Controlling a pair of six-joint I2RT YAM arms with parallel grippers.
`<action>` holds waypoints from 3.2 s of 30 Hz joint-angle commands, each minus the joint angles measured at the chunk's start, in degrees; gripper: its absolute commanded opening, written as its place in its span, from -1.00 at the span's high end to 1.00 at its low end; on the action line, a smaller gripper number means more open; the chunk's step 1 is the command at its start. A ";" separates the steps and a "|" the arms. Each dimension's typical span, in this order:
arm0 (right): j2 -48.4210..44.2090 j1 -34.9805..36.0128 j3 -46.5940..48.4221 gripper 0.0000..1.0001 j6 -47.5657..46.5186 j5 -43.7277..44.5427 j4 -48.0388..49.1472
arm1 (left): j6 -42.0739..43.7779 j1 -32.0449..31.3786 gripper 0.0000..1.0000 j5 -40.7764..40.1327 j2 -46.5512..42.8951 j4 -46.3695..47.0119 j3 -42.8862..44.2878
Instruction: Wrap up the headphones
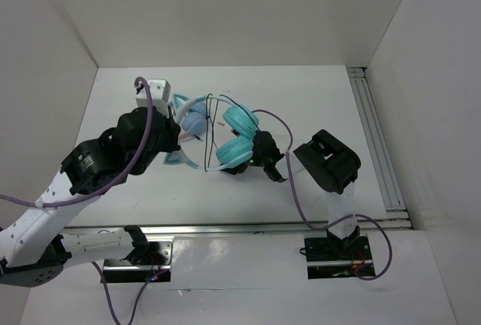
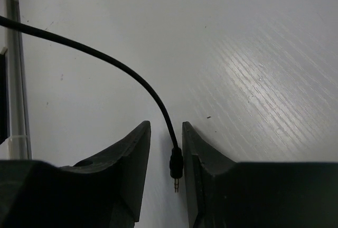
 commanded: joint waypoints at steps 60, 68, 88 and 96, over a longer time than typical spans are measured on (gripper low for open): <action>-52.53 5.45 10.11 1.00 -18.61 41.80 -58.14 | 15.65 4.02 1.00 8.48 31.71 10.28 -9.12; -51.22 -0.91 8.35 1.00 -20.28 35.28 -56.20 | 18.65 -1.35 1.00 17.37 20.12 10.81 -16.50; -49.63 -0.38 9.50 0.42 -20.29 33.26 -58.58 | 21.82 -2.41 1.00 24.76 4.89 13.71 -21.43; -49.11 -0.38 9.50 0.10 -19.76 36.60 -59.63 | 22.87 3.30 1.00 30.99 3.15 15.02 -20.29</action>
